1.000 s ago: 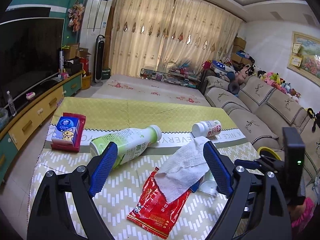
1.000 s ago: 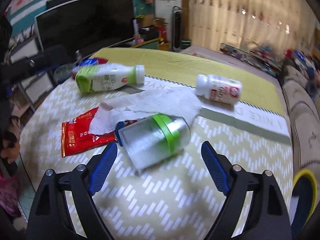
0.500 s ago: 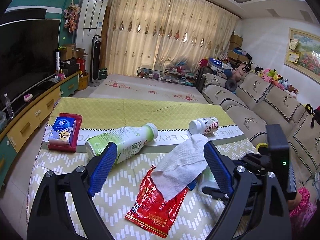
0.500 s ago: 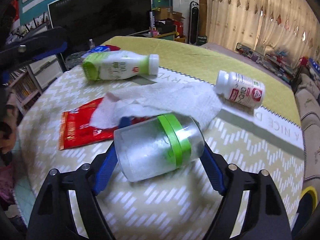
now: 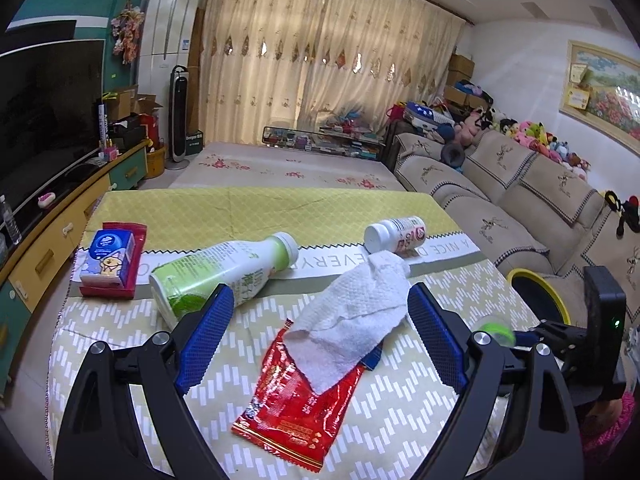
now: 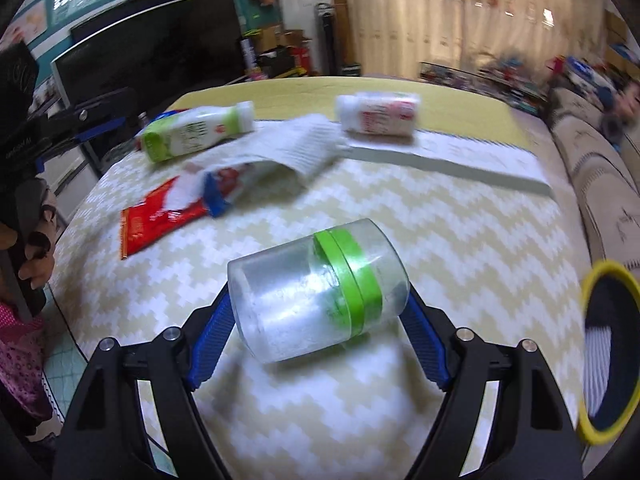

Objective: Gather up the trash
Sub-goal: 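Carry the clear cup to the bin and release it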

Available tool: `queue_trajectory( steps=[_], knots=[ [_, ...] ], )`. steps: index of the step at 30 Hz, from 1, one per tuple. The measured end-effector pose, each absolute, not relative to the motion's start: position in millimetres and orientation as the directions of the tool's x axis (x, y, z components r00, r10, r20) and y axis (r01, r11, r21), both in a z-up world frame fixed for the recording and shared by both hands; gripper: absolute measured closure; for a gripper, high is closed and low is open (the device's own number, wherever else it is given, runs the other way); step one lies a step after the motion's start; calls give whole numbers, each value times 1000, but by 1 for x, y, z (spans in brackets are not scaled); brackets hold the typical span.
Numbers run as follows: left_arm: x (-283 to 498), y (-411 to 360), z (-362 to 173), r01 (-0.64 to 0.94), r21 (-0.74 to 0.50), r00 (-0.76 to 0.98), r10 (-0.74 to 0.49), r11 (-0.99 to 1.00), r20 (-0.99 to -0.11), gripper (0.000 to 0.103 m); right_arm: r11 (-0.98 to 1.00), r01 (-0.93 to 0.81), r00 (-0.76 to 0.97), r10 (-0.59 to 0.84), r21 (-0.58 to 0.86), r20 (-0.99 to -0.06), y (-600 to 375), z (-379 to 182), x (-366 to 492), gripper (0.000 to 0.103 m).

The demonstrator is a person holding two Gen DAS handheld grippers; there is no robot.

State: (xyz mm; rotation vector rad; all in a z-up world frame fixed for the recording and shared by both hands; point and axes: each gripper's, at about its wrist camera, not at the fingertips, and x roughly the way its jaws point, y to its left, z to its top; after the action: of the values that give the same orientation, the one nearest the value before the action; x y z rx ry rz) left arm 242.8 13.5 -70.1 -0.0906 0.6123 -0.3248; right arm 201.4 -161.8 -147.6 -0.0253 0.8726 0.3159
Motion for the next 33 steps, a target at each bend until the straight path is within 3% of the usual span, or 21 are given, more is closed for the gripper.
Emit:
queue_trajectory(
  steps=[11, 18, 26, 33],
  knots=[
    [243, -5, -78, 324, -148, 753, -350, 934, -557, 16, 985, -111, 670, 173, 133, -722, -240, -140, 173, 28],
    [245, -12, -81, 339, -139, 741, -355, 931, -571, 16, 985, 133, 701, -18, 106, -713, -318, -137, 171, 28],
    [245, -17, -85, 351, -128, 731, -357, 928, -581, 16, 920, 385, 621, -197, 76, -758, -395, -159, 179, 28],
    [246, -22, -88, 361, -118, 724, -358, 925, -590, 16, 868, 493, 573, -274, 58, -773, -419, -169, 186, 25]
  ],
)
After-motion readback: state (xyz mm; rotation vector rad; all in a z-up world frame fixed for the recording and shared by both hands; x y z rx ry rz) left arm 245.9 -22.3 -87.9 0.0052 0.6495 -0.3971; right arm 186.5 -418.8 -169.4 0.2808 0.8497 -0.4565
